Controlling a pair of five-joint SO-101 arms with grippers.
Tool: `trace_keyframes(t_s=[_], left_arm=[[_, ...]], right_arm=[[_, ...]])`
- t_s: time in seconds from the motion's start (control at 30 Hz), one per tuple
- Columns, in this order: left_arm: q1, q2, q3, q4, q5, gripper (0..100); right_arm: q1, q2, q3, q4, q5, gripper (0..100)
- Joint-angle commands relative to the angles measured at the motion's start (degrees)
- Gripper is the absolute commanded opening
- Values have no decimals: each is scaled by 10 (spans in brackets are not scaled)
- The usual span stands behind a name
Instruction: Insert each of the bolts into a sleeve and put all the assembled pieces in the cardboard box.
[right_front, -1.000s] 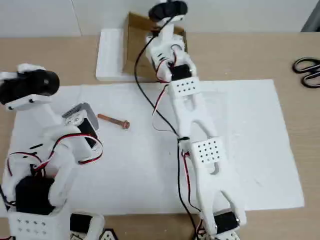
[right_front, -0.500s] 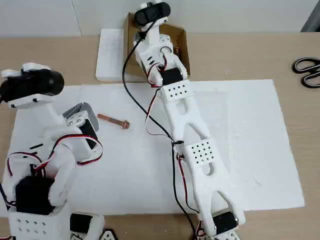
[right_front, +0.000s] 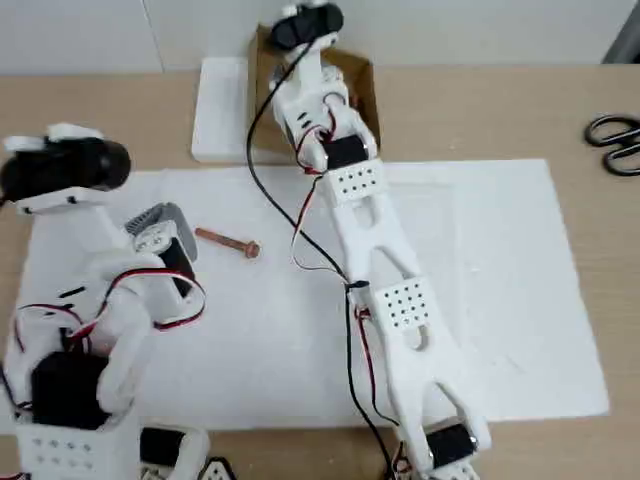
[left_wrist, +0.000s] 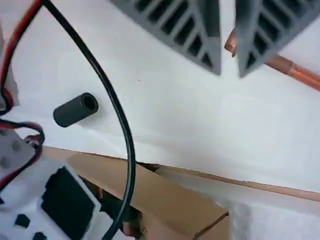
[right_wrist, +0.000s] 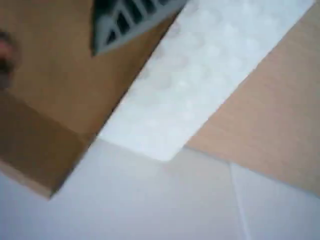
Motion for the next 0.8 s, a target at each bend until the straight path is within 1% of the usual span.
trace_keyframes(t_s=[0.0, 0.1, 0.17, 0.27, 0.4, 0.53, 0.77], left_arm=[[-2, 5, -22, -15, -4, 6], [-2, 4, -22, -15, -4, 6], [-2, 4, -23, -15, -4, 6], [-2, 3, -23, -14, -4, 6], [0, 2, -23, -14, -4, 7], [2, 2, -23, -15, -4, 7], [2, 1, -26, -15, -4, 7]], right_arm=[[5, -21, -23, -15, 5, 149], [8, -22, -34, -15, 5, 148], [9, -22, -68, -1, 6, 148], [8, -21, -123, 52, 5, 148], [11, -29, -122, 94, 4, 148], [21, -76, -122, 147, 2, 148], [42, -141, -121, 282, 2, 148]])
